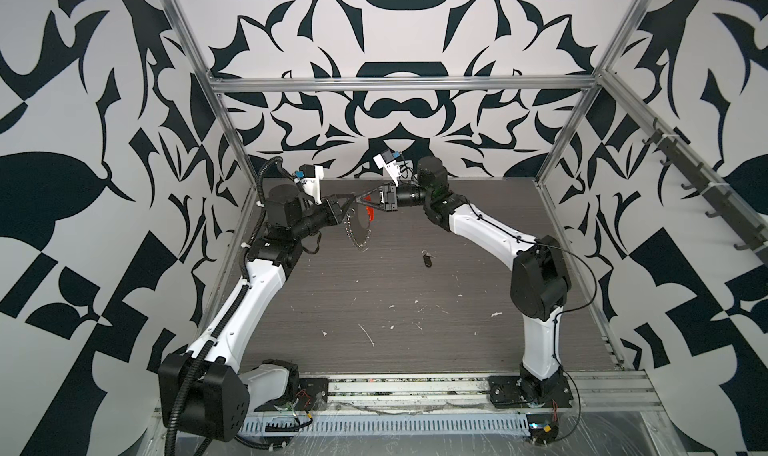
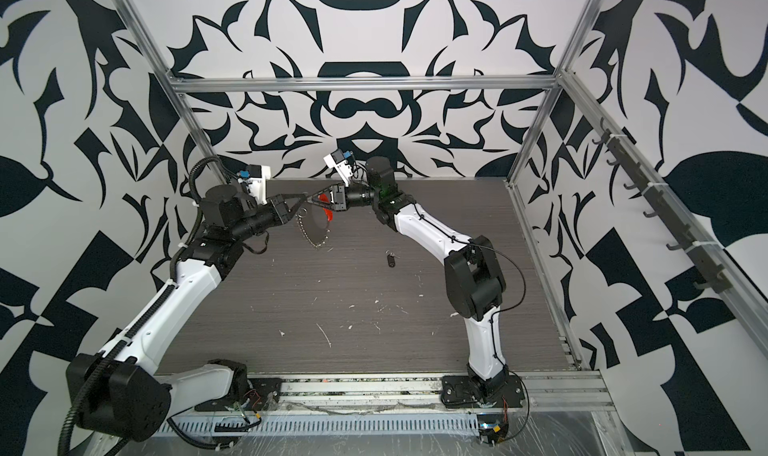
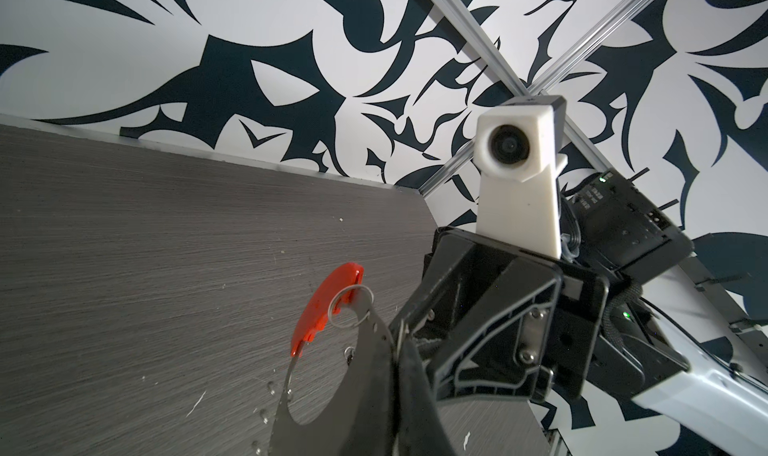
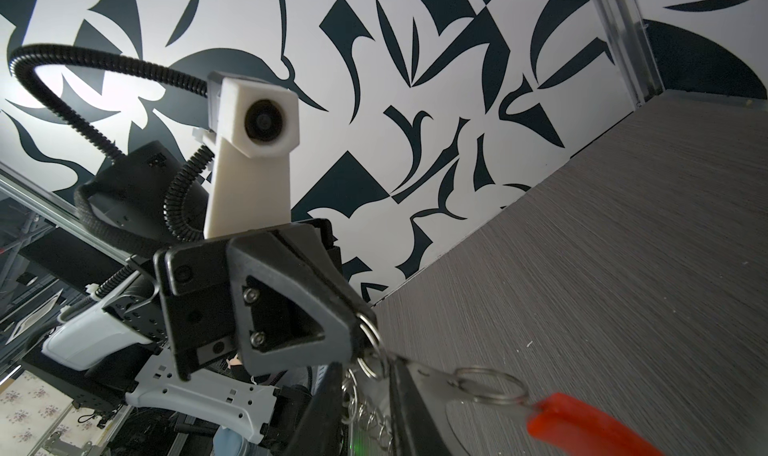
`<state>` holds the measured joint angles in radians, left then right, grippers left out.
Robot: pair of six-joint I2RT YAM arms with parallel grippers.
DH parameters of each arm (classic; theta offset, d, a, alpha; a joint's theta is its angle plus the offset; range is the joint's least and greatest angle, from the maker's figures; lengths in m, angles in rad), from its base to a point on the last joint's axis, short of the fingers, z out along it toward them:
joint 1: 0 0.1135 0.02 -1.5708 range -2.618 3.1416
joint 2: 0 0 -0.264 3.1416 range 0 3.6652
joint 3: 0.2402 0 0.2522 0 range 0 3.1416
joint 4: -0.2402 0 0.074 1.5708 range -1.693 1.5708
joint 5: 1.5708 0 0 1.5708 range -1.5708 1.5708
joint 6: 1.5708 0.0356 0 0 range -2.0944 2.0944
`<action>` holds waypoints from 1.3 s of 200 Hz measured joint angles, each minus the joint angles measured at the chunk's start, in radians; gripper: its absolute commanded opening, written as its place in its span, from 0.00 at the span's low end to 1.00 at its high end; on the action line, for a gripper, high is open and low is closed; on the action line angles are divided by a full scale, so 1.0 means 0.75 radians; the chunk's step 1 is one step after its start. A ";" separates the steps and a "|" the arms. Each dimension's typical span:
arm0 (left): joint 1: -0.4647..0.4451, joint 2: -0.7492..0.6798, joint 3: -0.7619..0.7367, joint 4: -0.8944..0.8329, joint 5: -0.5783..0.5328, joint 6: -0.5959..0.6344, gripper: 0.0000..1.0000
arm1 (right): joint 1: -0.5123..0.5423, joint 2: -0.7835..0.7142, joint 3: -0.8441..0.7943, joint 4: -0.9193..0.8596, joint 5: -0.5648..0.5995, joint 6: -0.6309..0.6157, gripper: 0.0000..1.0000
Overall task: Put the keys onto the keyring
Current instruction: 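Grasp a split ring on the plate with the right gripper beside the left gripper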
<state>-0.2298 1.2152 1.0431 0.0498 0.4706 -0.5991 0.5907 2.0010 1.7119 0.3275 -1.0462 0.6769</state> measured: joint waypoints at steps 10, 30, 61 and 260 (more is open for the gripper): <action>0.001 0.001 0.000 0.002 0.002 -0.001 0.00 | 0.000 0.001 0.001 0.001 0.000 0.002 0.24; 0.001 0.003 0.000 0.011 0.004 -0.004 0.00 | 0.000 0.001 0.004 0.006 0.001 0.011 0.23; 0.004 0.003 0.000 0.034 0.003 -0.008 0.00 | 0.000 0.013 0.031 0.009 -0.001 0.027 0.22; 0.030 0.008 -0.019 0.084 0.035 -0.055 0.00 | -0.003 0.048 0.052 0.097 -0.007 0.101 0.24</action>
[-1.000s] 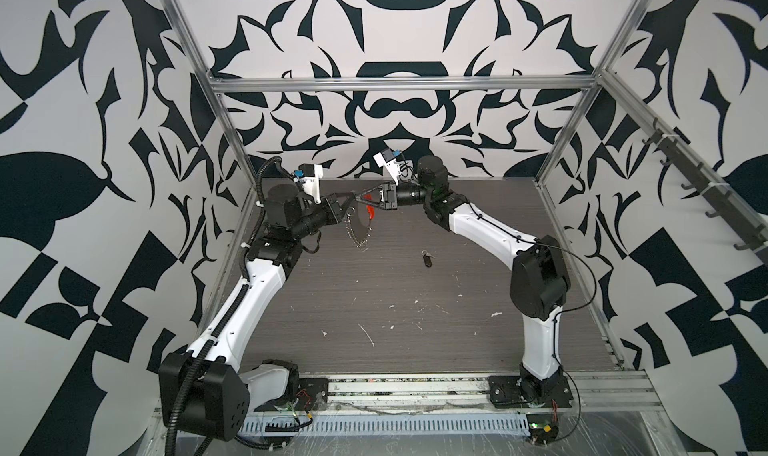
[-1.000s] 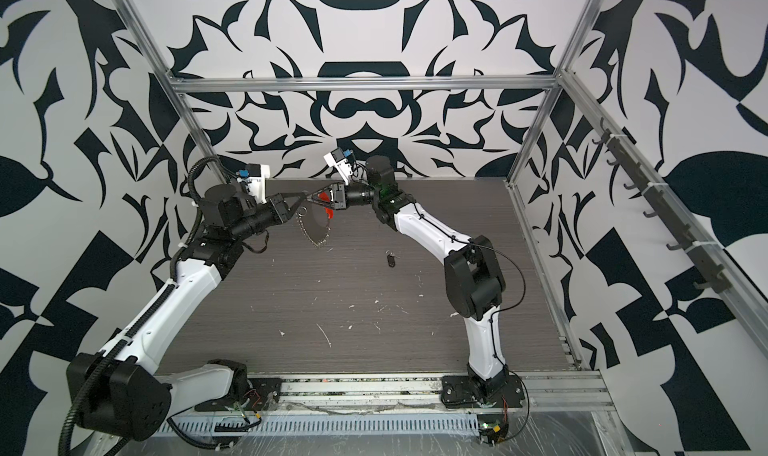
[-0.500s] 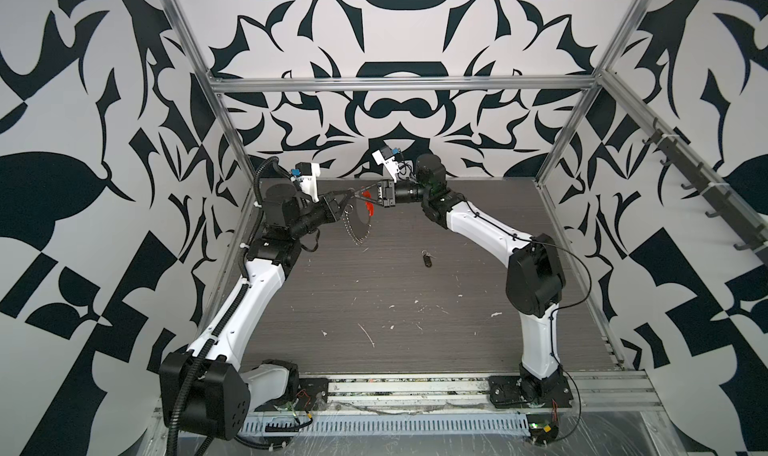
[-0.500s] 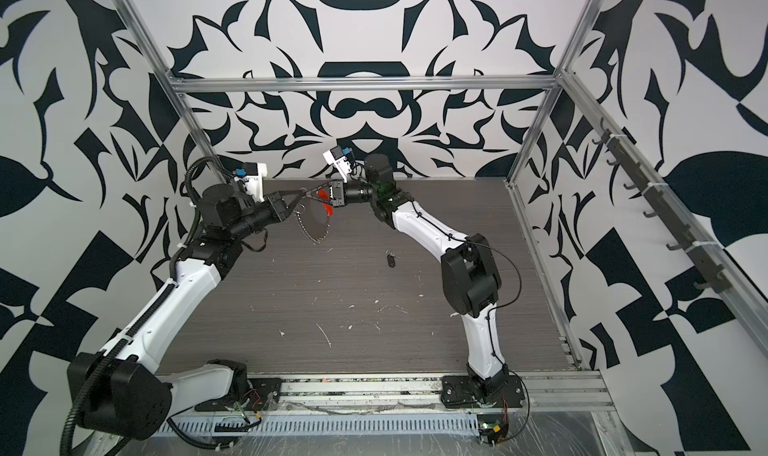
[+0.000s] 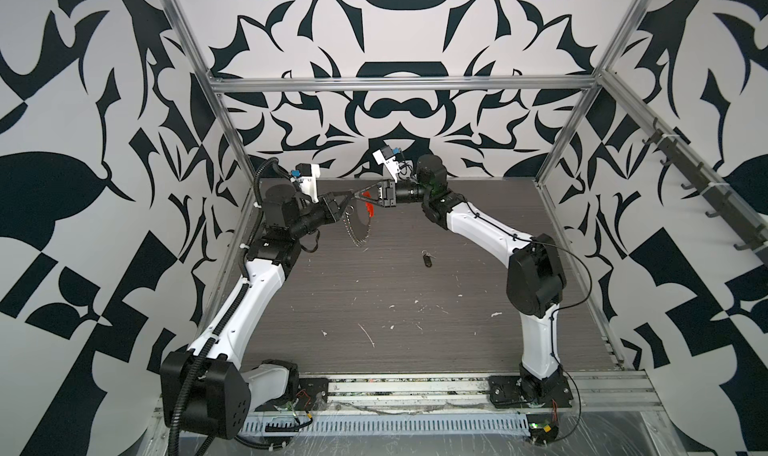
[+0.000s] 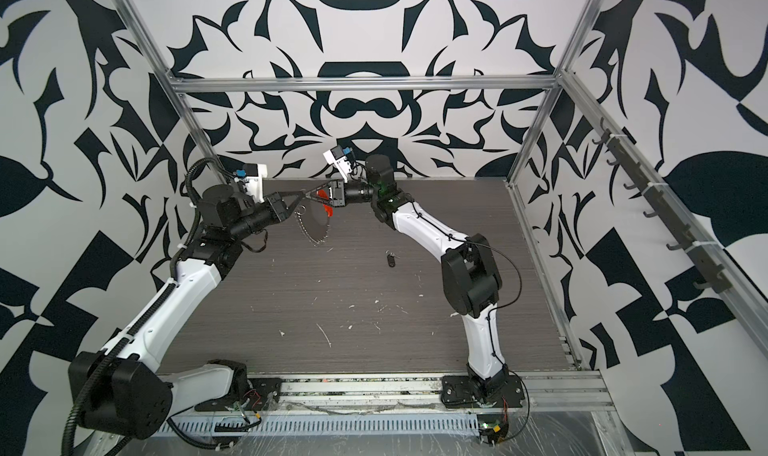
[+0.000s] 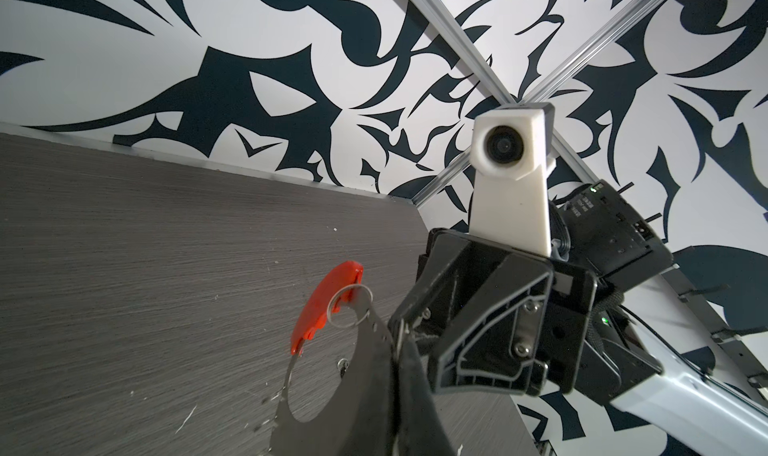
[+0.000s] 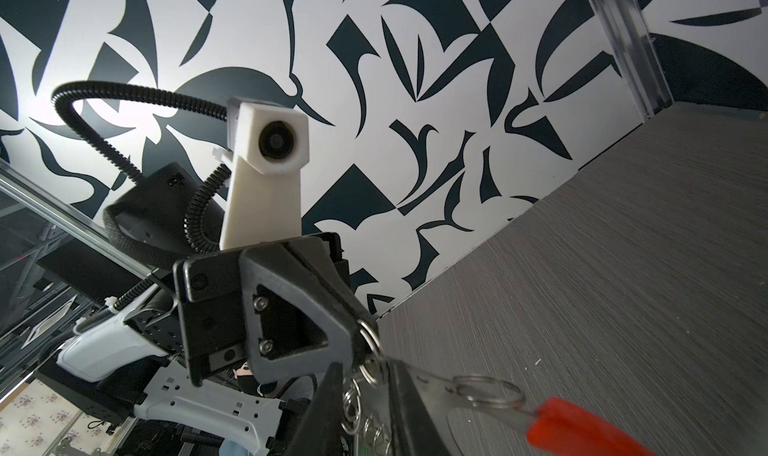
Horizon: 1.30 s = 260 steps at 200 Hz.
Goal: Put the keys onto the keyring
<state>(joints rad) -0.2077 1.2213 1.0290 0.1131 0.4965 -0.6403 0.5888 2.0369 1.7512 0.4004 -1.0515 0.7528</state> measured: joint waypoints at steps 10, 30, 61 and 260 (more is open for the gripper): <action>0.000 0.000 0.000 0.003 0.002 -0.003 0.00 | 0.000 0.000 0.000 0.007 0.001 0.007 0.24; 0.000 0.000 0.000 0.009 0.003 -0.009 0.00 | 0.000 0.000 0.000 0.020 0.001 0.017 0.24; 0.002 0.002 0.000 0.024 0.009 -0.021 0.00 | 0.000 0.001 0.001 0.043 0.001 0.046 0.24; 0.010 0.013 -0.035 -0.017 0.021 0.021 0.00 | 0.033 -0.073 0.068 -0.530 0.249 -0.399 0.12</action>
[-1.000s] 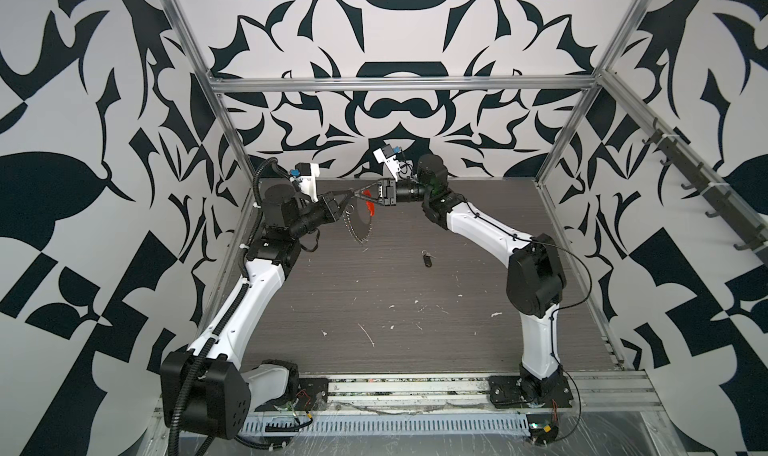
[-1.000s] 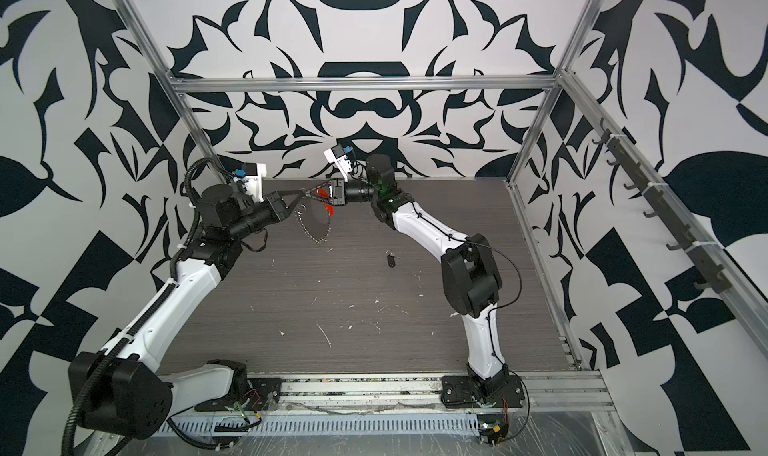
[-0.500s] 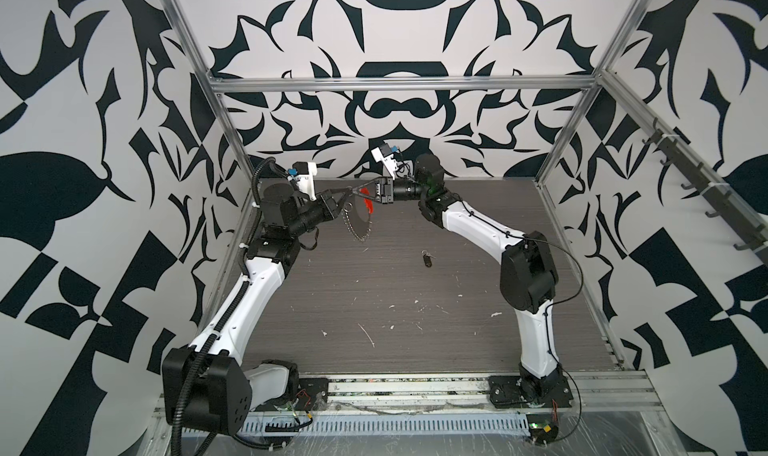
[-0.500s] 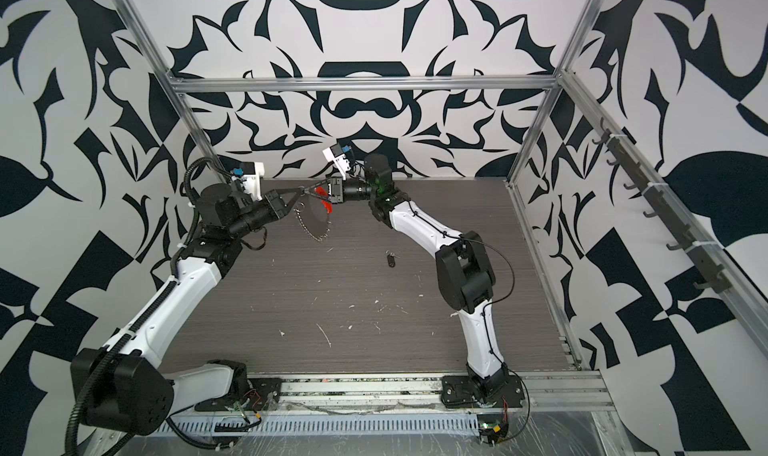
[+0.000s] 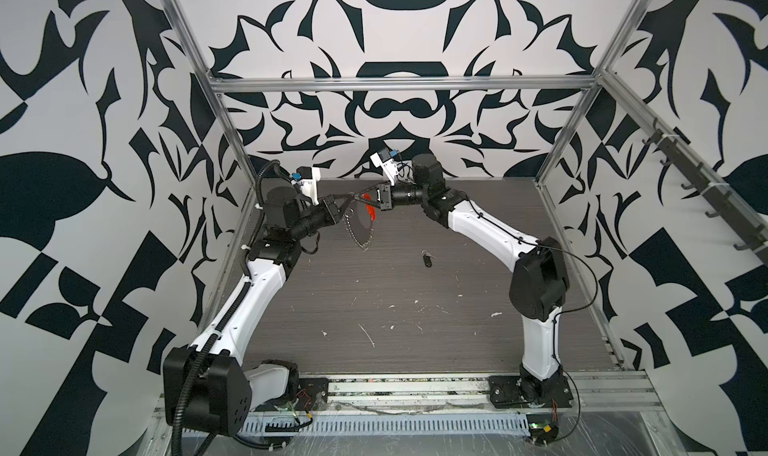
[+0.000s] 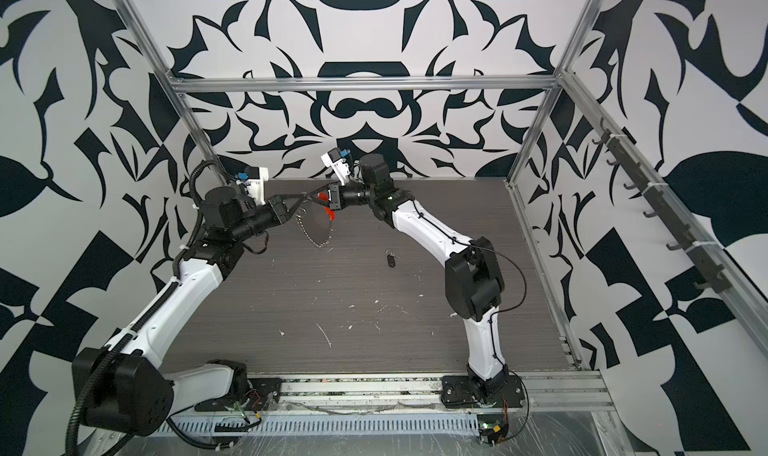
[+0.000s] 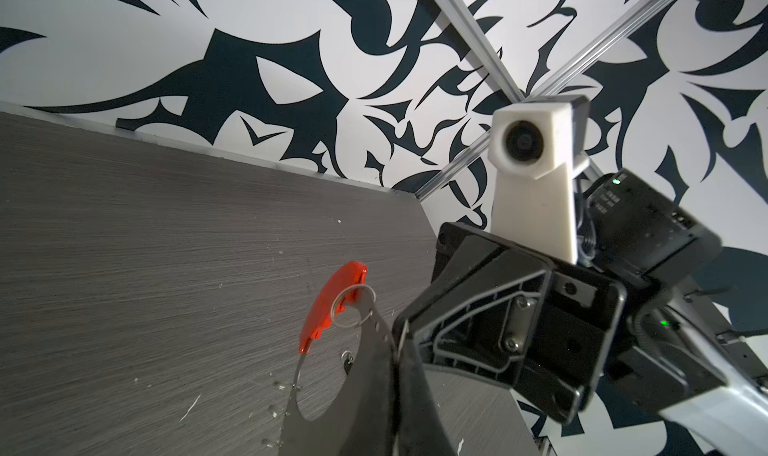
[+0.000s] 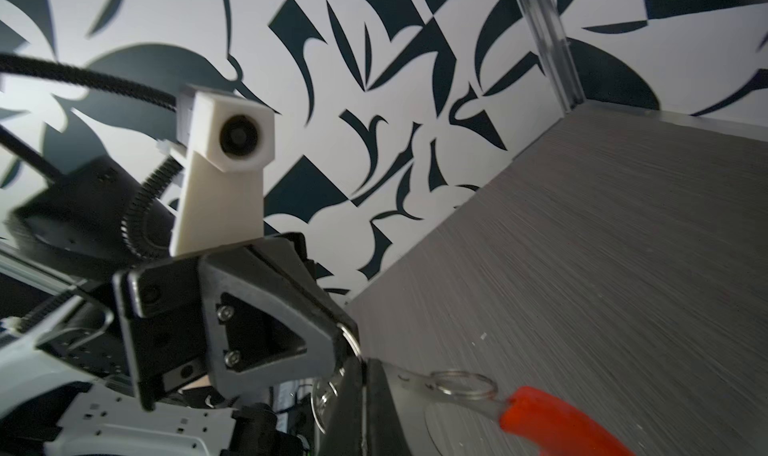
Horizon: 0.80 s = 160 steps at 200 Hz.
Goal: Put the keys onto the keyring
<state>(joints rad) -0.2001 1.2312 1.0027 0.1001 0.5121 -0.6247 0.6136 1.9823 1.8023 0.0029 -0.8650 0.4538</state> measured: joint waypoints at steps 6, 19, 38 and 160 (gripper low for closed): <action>-0.004 -0.003 -0.002 -0.014 0.005 0.015 0.00 | 0.000 -0.010 0.010 -0.061 0.016 -0.044 0.17; -0.011 -0.015 -0.011 -0.033 0.004 0.048 0.00 | -0.001 -0.024 0.038 -0.202 0.041 -0.144 0.25; -0.010 -0.046 -0.037 -0.034 0.002 0.097 0.00 | -0.008 -0.033 0.069 -0.341 0.048 -0.235 0.29; -0.009 -0.033 -0.061 -0.063 0.077 0.238 0.00 | -0.036 -0.033 0.082 -0.277 -0.142 -0.189 0.35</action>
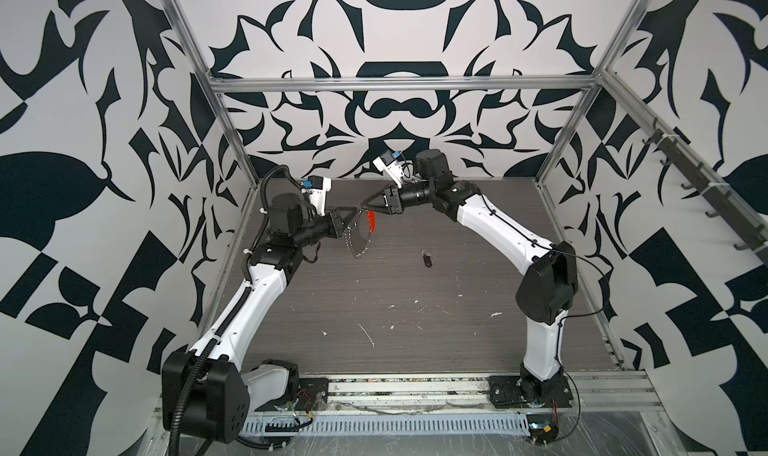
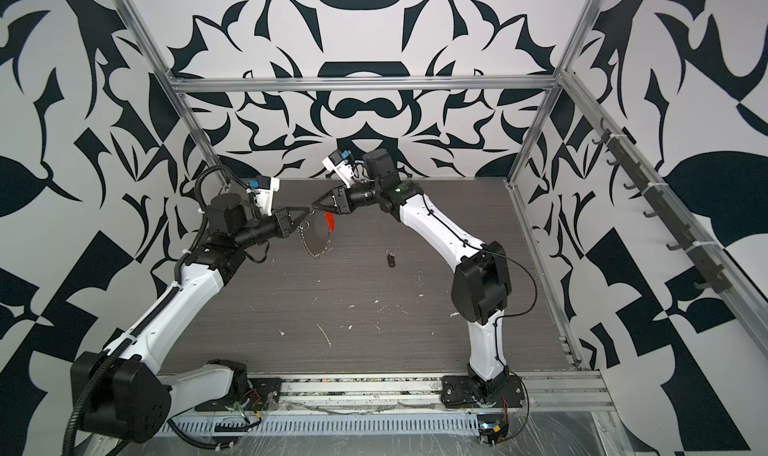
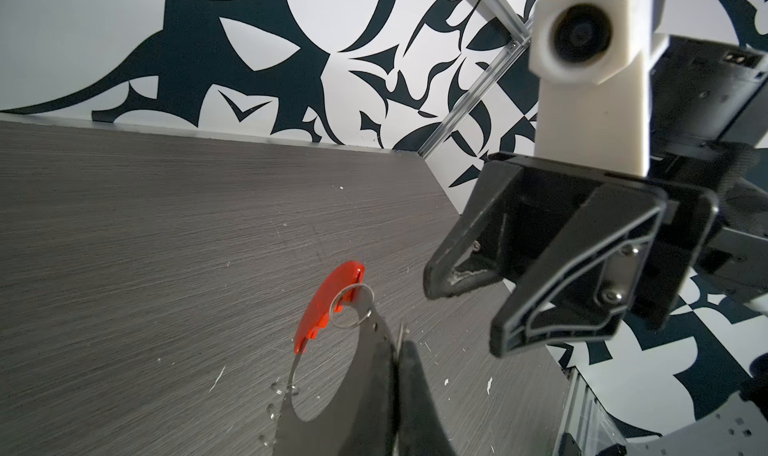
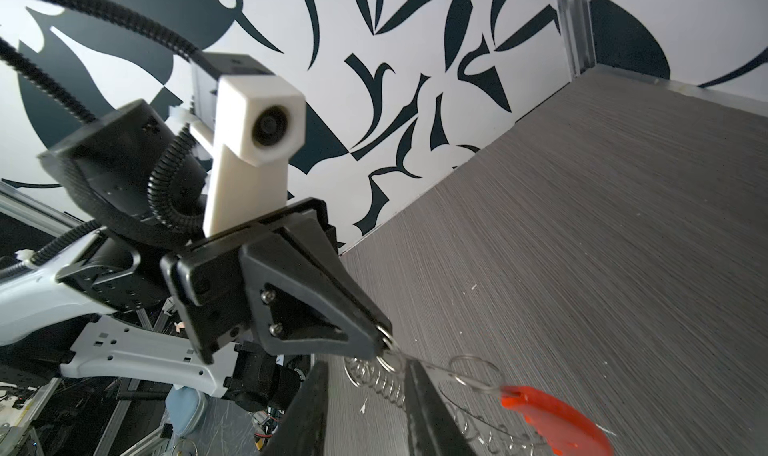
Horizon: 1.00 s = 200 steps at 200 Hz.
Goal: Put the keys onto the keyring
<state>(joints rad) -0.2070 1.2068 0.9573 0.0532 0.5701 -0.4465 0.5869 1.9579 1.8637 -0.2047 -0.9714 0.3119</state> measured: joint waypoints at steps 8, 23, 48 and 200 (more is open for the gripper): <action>0.000 0.000 0.000 0.001 0.003 -0.001 0.00 | 0.000 0.001 0.001 0.012 -0.008 0.009 0.35; 0.000 0.000 0.000 0.001 0.006 -0.002 0.00 | 0.000 0.004 0.001 0.025 -0.017 0.022 0.35; 0.000 0.001 0.000 0.002 0.009 -0.005 0.00 | 0.000 0.013 0.001 0.036 -0.027 0.036 0.35; 0.000 0.010 0.003 0.016 0.029 -0.048 0.00 | 0.005 0.046 -0.012 0.127 -0.054 0.093 0.31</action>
<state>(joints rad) -0.2070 1.2140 0.9592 0.0650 0.5919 -0.4824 0.5907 1.9926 1.8545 -0.1093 -1.0122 0.3817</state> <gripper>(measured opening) 0.056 0.296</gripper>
